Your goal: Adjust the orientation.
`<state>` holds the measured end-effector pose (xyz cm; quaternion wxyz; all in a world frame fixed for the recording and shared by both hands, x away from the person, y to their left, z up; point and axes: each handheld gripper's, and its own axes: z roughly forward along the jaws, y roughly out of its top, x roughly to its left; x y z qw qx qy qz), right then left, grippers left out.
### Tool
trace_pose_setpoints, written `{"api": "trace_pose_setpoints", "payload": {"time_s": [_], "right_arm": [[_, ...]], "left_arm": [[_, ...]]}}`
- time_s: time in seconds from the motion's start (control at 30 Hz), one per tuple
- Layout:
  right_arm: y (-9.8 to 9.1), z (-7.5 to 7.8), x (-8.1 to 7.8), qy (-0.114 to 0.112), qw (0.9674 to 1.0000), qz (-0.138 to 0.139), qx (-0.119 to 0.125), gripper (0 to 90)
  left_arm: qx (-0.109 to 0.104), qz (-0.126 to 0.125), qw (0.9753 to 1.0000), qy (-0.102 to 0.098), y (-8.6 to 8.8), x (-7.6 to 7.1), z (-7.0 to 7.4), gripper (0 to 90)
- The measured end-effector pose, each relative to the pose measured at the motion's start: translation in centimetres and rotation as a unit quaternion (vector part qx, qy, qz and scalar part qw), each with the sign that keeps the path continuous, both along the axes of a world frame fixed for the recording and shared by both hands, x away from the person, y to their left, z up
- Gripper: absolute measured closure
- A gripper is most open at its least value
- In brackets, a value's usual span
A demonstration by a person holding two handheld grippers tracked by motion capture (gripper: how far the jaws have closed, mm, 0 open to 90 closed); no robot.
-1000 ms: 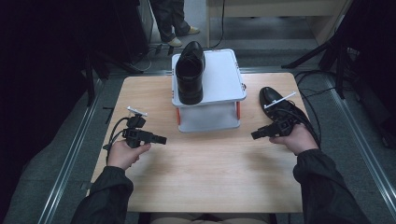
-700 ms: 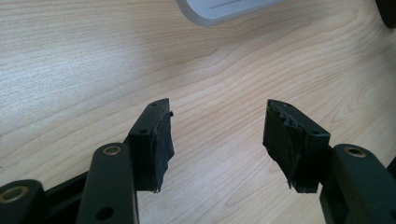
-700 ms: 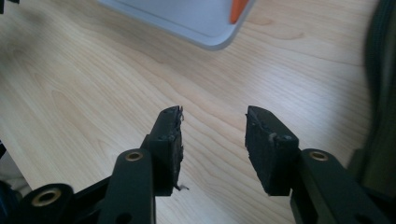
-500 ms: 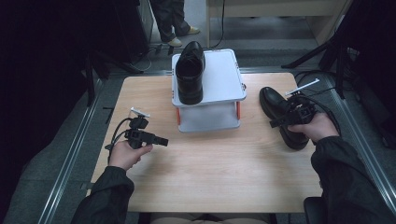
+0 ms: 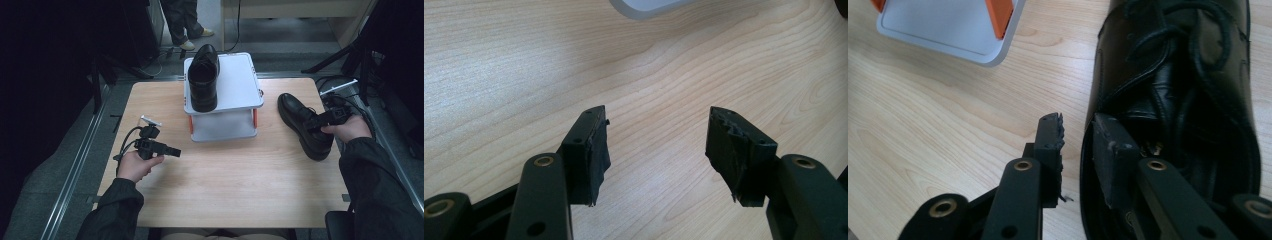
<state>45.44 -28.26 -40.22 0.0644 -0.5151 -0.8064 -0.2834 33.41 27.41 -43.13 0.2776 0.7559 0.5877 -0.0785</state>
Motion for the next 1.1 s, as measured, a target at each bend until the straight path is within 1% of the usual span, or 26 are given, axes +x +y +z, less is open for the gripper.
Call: {"api": "trace_pose_setpoints", "payload": {"time_s": [0.03, 0.07, 0.17, 0.2, 0.27, 0.3, 0.33, 0.37, 0.4, 0.43, 0.47, 0.5, 0.53, 0.6, 0.63, 0.67, 0.7, 0.73, 0.77, 0.8, 0.83, 0.9, 0.93, 1.0, 1.07, 1.1], "right_arm": [[-0.1, 0.1, 0.0, -0.005, 1.0, -0.006, -0.003, 72.0], [-0.3, 0.2, -0.1, -0.003, 0.9999, -0.013, -0.004, 72.5], [-0.6, 0.1, -0.1, 0.003, 0.9999, -0.014, -0.008, 72.8], [-0.5, -0.3, -0.1, 0.009, 0.9997, -0.012, -0.019, 72.9], [-0.3, -0.8, 0.0, 0.017, 0.9996, -0.013, -0.02, 74.1], [-0.1, -1.1, 0.1, 0.02, 0.9995, -0.011, -0.019, 76.2], [-0.1, -1.1, 0.1, 0.02, 0.9995, -0.011, -0.019, 76.2], [0.4, -1.4, 0.3, 0.031, 0.9993, -0.01, -0.017, 82.1], [0.6, -1.4, 0.4, 0.035, 0.9992, -0.013, -0.017, 84.3], [0.9, -1.5, 0.6, 0.041, 0.9988, -0.017, -0.018, 84.8], [0.9, -1.5, 0.6, 0.041, 0.9988, -0.017, -0.018, 84.8], [1.1, -1.4, 0.8, 0.051, 0.9982, -0.02, -0.023, 86.1], [1.1, -1.4, 0.8, 0.051, 0.9982, -0.02, -0.023, 86.1], [1.4, -1.2, 1.0, 0.061, 0.9973, -0.035, -0.021, 86.2], [2.0, -1.0, 1.2, 0.064, 0.9969, -0.037, -0.025, 86.1], [2.0, -1.0, 1.2, 0.064, 0.9969, -0.037, -0.025, 86.1], [2.4, -0.9, 1.4, 0.063, 0.9969, -0.036, -0.029, 86.1], [3.3, -0.8, 1.7, 0.068, 0.9965, -0.037, -0.031, 85.8], [3.3, -0.8, 1.7, 0.068, 0.9965, -0.037, -0.031, 85.8], [3.7, -0.8, 1.9, 0.069, 0.9965, -0.037, -0.029, 85.5], [4.5, -0.8, 2.2, 0.076, 0.9959, -0.044, -0.022, 84.8], [5.2, -0.9, 2.5, 0.077, 0.9958, -0.045, -0.015, 84.1], [5.2, -0.9, 2.5, 0.077, 0.9958, -0.045, -0.015, 84.1], [5.8, -1.1, 2.6, 0.082, 0.9955, -0.046, -0.01, 83.7], [5.8, -1.1, 2.6, 0.081, 0.9957, -0.045, -0.011, 83.2], [5.6, -1.1, 2.5, 0.078, 0.996, -0.043, -0.011, 81.0]], "left_arm": [[0.0, 0.0, 1.0, 0.0, 0.0, 0.0, 0.0, 41.6], [0.0, -0.001, 1.0, 0.0, 0.0, 0.0, 0.0, 41.6], [-0.001, 0.001, 1.0, 0.001, 0.0, 0.0, 0.0, 41.5], [-0.001, 0.001, 1.0, 0.001, 0.0, 0.0, -0.1, 41.6], [0.001, -0.002, 1.0, 0.002, 0.0, 0.0, -0.1, 41.6], [0.001, -0.002, 1.0, 0.002, 0.0, 0.0, -0.1, 41.6], [0.001, -0.001, 1.0, 0.0, 0.0, 0.0, -0.1, 41.6], [0.0, -0.001, 1.0, 0.0, -0.1, 0.0, -0.1, 41.6], [0.0, -0.001, 1.0, 0.0, -0.1, 0.0, -0.1, 41.6], [0.001, -0.003, 1.0, 0.001, -0.1, 0.0, -0.1, 41.6], [0.001, -0.003, 1.0, 0.001, -0.1, 0.0, -0.1, 41.7], [0.001, -0.002, 1.0, 0.002, 0.0, 0.1, -0.1, 41.7], [0.0, -0.001, 1.0, 0.003, 0.0, 0.1, -0.1, 41.7], [-0.001, -0.001, 1.0, 0.003, 0.0, 0.1, -0.1, 41.7], [-0.001, -0.003, 1.0, 0.003, 0.0, 0.1, -0.1, 41.7], [-0.001, -0.003, 1.0, 0.003, 0.0, 0.1, -0.1, 41.7], [-0.001, -0.001, 1.0, 0.003, -0.1, 0.1, -0.1, 41.7], [-0.002, -0.003, 1.0, 0.003, -0.1, 0.1, -0.1, 41.7], [-0.002, -0.003, 1.0, 0.003, -0.1, 0.1, -0.1, 41.7], [-0.002, -0.004, 1.0, 0.003, -0.1, 0.1, -0.2, 41.7], [-0.002, -0.004, 1.0, 0.004, -0.1, 0.1, -0.2, 41.7], [-0.002, -0.004, 1.0, 0.004, -0.1, 0.1, -0.2, 41.7], [-0.003, -0.004, 1.0, 0.004, -0.1, 0.1, -0.2, 41.7], [-0.003, -0.005, 1.0, 0.005, 0.0, 0.1, -0.2, 41.7], [-0.003, -0.005, 1.0, 0.004, 0.0, 0.1, -0.2, 41.7], [-0.003, -0.004, 1.0, 0.005, 0.0, 0.1, -0.2, 41.7]]}}
